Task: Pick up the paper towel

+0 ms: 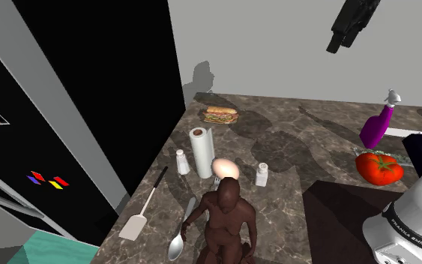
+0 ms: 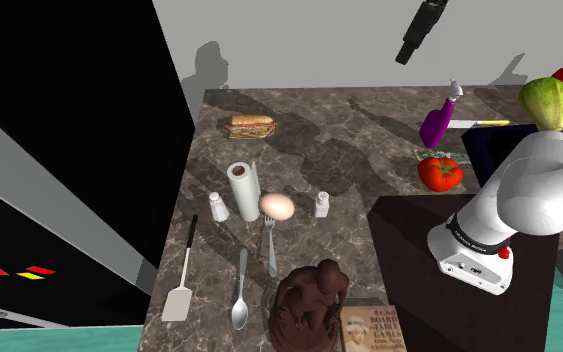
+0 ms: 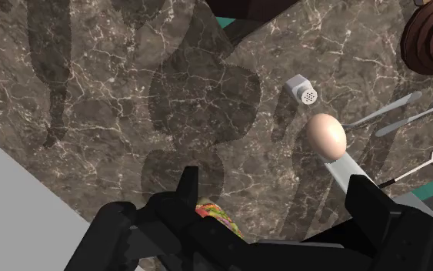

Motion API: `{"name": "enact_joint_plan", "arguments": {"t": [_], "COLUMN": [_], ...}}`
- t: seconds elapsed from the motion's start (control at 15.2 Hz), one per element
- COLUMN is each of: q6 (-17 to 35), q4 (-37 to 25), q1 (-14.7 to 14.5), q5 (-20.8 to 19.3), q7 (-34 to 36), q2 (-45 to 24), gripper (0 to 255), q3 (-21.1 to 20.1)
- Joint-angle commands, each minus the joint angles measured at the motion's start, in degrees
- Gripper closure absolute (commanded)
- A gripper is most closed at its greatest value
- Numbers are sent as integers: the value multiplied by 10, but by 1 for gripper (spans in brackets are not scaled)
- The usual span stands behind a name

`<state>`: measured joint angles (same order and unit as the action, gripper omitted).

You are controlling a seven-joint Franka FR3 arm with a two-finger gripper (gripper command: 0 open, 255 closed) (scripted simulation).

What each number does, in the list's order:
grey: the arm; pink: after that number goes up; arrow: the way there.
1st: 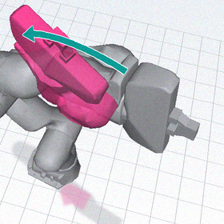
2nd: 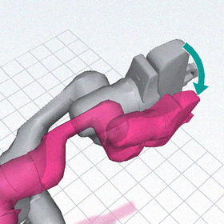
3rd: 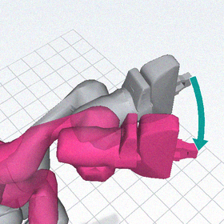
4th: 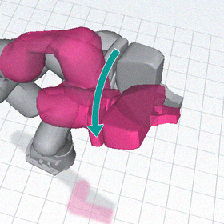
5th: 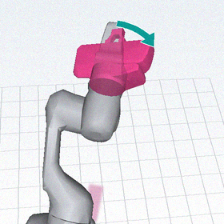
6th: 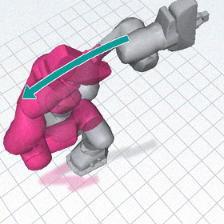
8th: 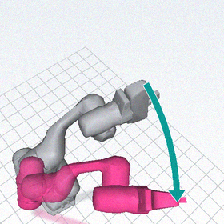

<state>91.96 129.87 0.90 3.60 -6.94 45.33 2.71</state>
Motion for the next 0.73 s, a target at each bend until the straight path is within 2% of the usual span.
{"name": "enact_joint_plan", "arguments": {"t": [0.0, 0.66], "q6": [0, 117], "q4": [0, -14], "q1": [0, -36], "q5": [0, 17], "q7": [0, 47], "q2": [0, -145], "gripper": [0, 0], "q3": [0, -85]}}
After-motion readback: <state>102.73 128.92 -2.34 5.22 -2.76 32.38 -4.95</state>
